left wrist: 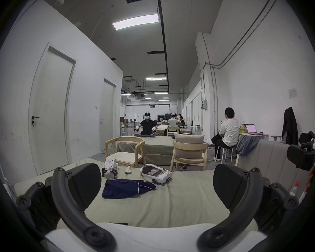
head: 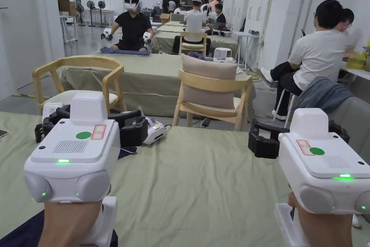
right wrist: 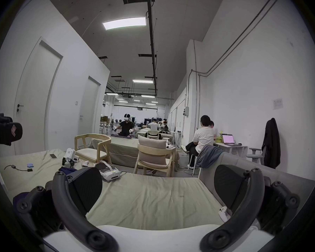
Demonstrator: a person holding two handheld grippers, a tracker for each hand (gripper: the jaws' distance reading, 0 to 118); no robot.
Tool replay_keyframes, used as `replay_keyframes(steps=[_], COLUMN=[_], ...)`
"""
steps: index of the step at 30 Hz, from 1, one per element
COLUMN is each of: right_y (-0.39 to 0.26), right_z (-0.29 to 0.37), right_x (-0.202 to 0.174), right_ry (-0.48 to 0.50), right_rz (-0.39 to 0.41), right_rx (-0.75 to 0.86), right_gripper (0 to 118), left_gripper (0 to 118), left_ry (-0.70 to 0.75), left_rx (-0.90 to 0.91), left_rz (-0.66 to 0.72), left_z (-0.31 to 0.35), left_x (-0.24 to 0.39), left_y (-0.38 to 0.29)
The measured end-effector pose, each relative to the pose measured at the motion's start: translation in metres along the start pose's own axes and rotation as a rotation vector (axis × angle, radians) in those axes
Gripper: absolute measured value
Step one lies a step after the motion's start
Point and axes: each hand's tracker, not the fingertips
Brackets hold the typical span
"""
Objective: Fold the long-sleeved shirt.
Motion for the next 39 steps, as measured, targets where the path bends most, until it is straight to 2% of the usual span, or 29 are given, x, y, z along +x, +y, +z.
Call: replay_keyframes(steps=[13,23,27,30,39], right_y=[0.0009,0.0016,0.0010,-0.0002,0.0003], right_z=[0.0004,0.0021,0.0022,0.0007,0.0012], right_x=[0.0018,0.0004,0.0027,0.0048,0.0074], right_ry=[0.000,-0.012,-0.015,-0.018,-0.015], right_rz=[-0.022,0.002,-0.002,-0.004,-0.013], right_rx=[-0.004,0.004,0.004,-0.004,-0.007], right_gripper=[118,118,118,118,118], left_gripper=[111,111,111,111,111], left_ry=[-0.016,-0.026,-0.058,-0.022,-0.019], left_rx=[-0.009,-0.003,-0.023,-0.006,-0.005], left_rz=[-0.009,-0.003,0.074,0.022,0.014], left_z=[-0.0010,0.0002,-0.0003,0.0002,0.0013], left_x=[0.0010,0.0051,0.0012,0.0034,0.0014], left_y=[-0.0028,-0.0018,-0.0010,-0.0007,0.0000])
